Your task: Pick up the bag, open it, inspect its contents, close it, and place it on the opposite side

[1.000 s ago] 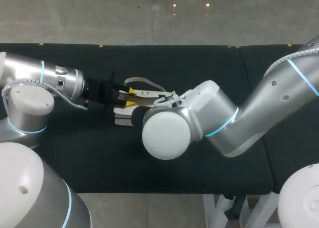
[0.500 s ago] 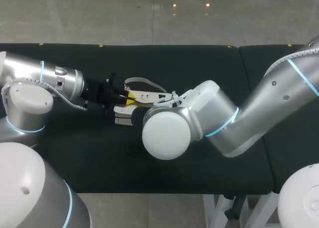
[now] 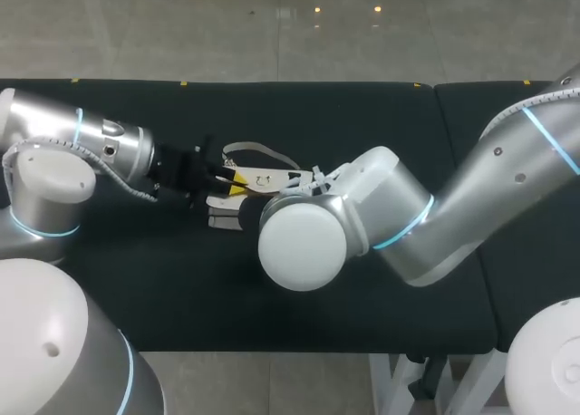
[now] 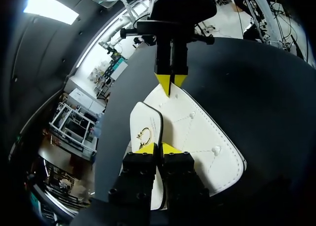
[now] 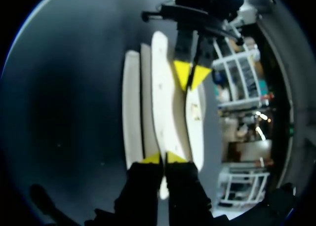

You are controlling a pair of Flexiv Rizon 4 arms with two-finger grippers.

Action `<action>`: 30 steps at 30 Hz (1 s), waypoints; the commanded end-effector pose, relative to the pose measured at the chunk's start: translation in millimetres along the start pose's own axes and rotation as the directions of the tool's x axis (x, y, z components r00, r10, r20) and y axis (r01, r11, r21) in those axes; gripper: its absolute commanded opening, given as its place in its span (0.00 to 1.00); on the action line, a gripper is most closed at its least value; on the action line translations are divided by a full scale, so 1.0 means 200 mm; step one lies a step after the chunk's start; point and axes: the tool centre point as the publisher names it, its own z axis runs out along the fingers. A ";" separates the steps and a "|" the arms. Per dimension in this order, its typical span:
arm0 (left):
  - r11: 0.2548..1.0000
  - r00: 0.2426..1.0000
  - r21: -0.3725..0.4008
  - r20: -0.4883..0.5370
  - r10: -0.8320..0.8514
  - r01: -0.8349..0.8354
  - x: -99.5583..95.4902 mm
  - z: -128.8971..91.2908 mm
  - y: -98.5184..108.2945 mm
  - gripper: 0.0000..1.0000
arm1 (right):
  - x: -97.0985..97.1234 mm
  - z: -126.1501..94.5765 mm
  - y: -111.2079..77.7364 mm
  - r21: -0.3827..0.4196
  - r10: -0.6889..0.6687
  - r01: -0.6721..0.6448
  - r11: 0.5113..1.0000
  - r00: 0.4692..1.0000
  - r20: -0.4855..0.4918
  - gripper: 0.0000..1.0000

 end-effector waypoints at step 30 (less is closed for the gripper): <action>0.999 0.999 0.024 0.023 0.023 -0.024 -0.06 -0.01 0.04 0.00 | 0.01 0.01 0.01 0.001 0.001 -0.001 1.000 1.000 0.003 0.00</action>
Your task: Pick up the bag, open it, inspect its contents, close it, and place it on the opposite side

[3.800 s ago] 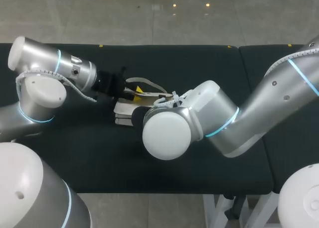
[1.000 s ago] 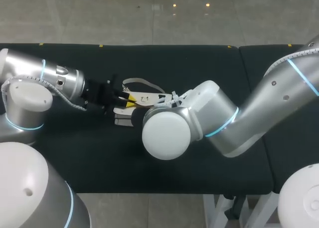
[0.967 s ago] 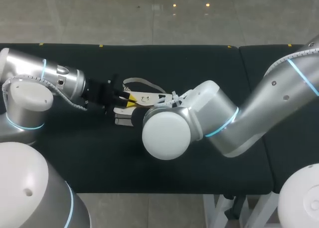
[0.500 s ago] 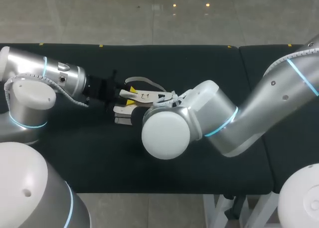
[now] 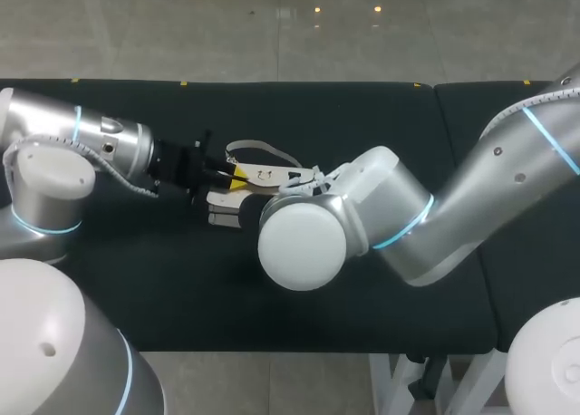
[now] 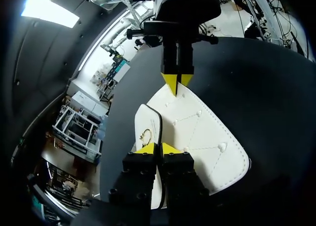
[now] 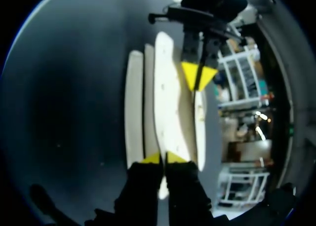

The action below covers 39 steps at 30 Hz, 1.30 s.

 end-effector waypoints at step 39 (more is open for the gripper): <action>0.998 1.000 0.048 0.010 0.026 -0.026 -0.05 -0.09 -0.05 1.00 | 0.00 -0.02 0.01 -0.003 0.000 0.000 1.000 1.000 0.007 0.13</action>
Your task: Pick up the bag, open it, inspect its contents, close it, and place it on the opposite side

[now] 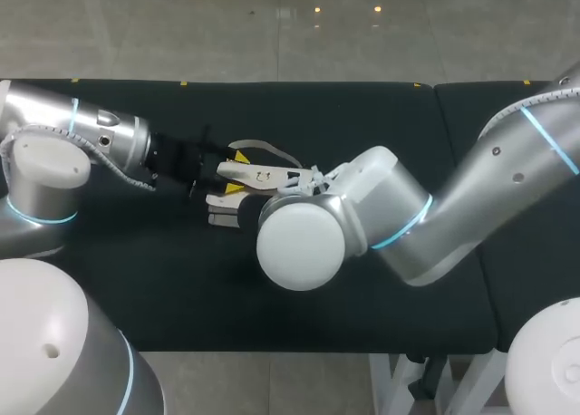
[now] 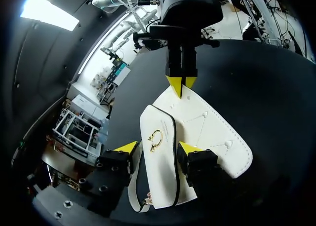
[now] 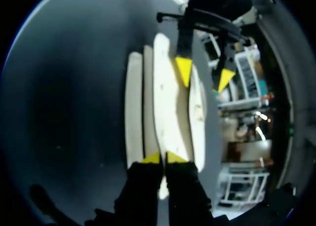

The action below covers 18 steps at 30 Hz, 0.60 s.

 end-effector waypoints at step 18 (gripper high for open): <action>0.958 0.960 -0.124 -0.082 -0.268 0.257 -0.16 -0.22 -0.17 1.00 | -0.19 -0.25 -0.01 -0.001 0.030 -0.031 1.000 0.989 -0.141 1.00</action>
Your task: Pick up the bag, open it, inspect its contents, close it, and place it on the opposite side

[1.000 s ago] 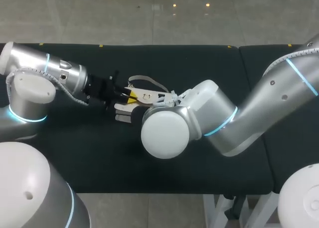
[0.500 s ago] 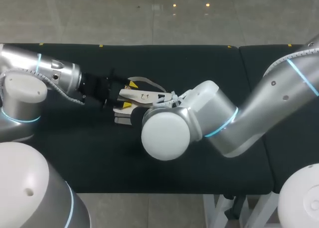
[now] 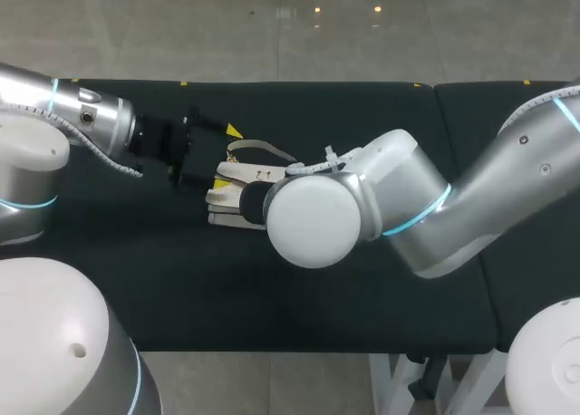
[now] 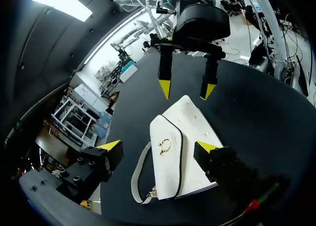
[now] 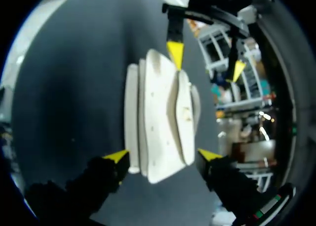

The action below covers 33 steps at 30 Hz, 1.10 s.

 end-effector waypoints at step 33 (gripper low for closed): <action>0.564 0.593 -0.426 -0.077 -0.801 0.707 -0.10 -0.17 -0.04 1.00 | -0.40 -0.05 -0.12 0.239 0.494 -0.433 0.869 0.732 -0.469 1.00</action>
